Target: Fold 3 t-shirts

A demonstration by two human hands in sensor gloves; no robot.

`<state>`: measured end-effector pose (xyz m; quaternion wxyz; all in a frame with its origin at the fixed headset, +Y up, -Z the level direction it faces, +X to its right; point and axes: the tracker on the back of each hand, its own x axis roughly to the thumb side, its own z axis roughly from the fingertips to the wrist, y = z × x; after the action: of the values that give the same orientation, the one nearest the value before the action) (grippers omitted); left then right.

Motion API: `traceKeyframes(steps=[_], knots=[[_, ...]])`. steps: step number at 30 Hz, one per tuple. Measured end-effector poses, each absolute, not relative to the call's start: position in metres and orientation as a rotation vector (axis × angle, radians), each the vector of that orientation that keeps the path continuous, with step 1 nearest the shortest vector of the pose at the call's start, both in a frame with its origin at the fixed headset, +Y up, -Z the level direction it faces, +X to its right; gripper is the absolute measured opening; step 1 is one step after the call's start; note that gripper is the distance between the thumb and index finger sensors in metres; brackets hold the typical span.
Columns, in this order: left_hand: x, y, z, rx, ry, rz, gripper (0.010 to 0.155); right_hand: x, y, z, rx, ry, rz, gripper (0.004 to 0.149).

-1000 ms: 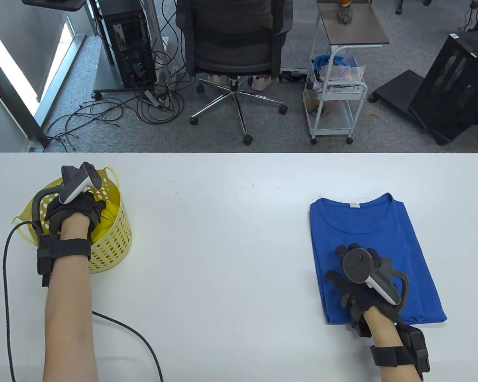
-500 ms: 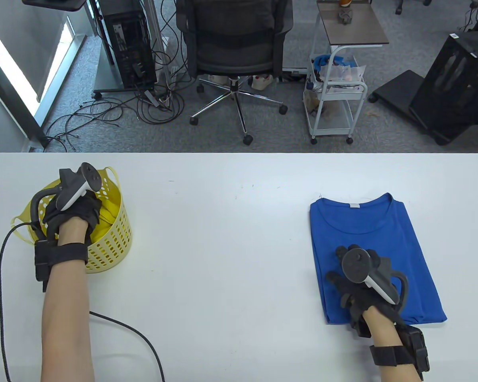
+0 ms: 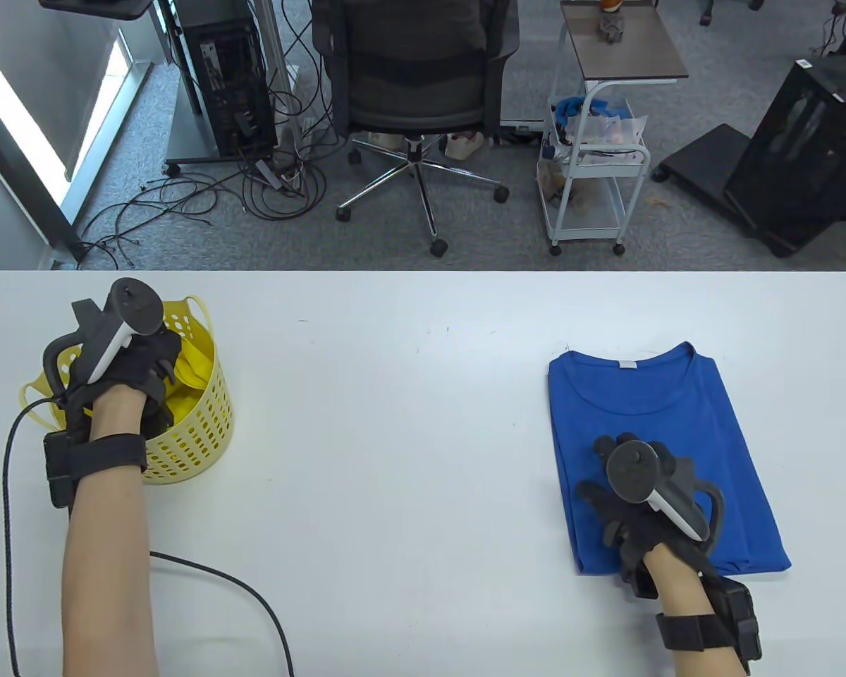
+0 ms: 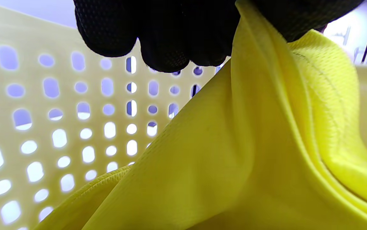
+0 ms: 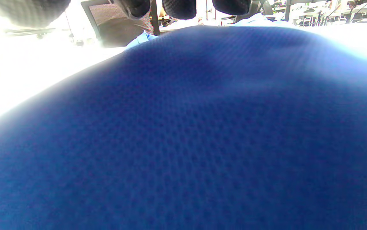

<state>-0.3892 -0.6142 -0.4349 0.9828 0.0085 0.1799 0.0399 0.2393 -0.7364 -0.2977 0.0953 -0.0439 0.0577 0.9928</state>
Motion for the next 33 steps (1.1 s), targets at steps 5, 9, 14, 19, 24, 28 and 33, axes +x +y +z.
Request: traceKeyframes(steps=[5,9,14,19,24,28,33], knots=[[-0.39,-0.594,-0.423,0.096,0.349,0.126,0.039,0.24,-0.736,-0.297,-0.125,0.159,2.936,0.072],[-0.385,-0.571,-0.413,0.137,0.339,0.165,0.039,0.242,-0.735,-0.297,-0.124,0.146,2.93,0.072],[-0.368,-0.541,-0.397,0.199,0.301,0.154,0.039,0.244,-0.733,-0.295,-0.123,0.134,2.925,0.072],[-0.342,-0.509,-0.38,0.268,0.266,0.145,0.039,0.245,-0.73,-0.292,-0.113,0.109,2.922,0.072],[-0.313,-0.471,-0.358,0.34,0.231,0.133,0.039,0.25,-0.724,-0.288,-0.1,0.079,2.902,0.072],[-0.293,-0.442,-0.339,0.393,0.21,0.122,0.039,0.251,-0.723,-0.286,-0.086,0.07,2.894,0.072],[-0.267,-0.41,-0.316,0.44,0.184,0.129,0.039,0.252,-0.718,-0.284,-0.071,0.046,2.873,0.072]])
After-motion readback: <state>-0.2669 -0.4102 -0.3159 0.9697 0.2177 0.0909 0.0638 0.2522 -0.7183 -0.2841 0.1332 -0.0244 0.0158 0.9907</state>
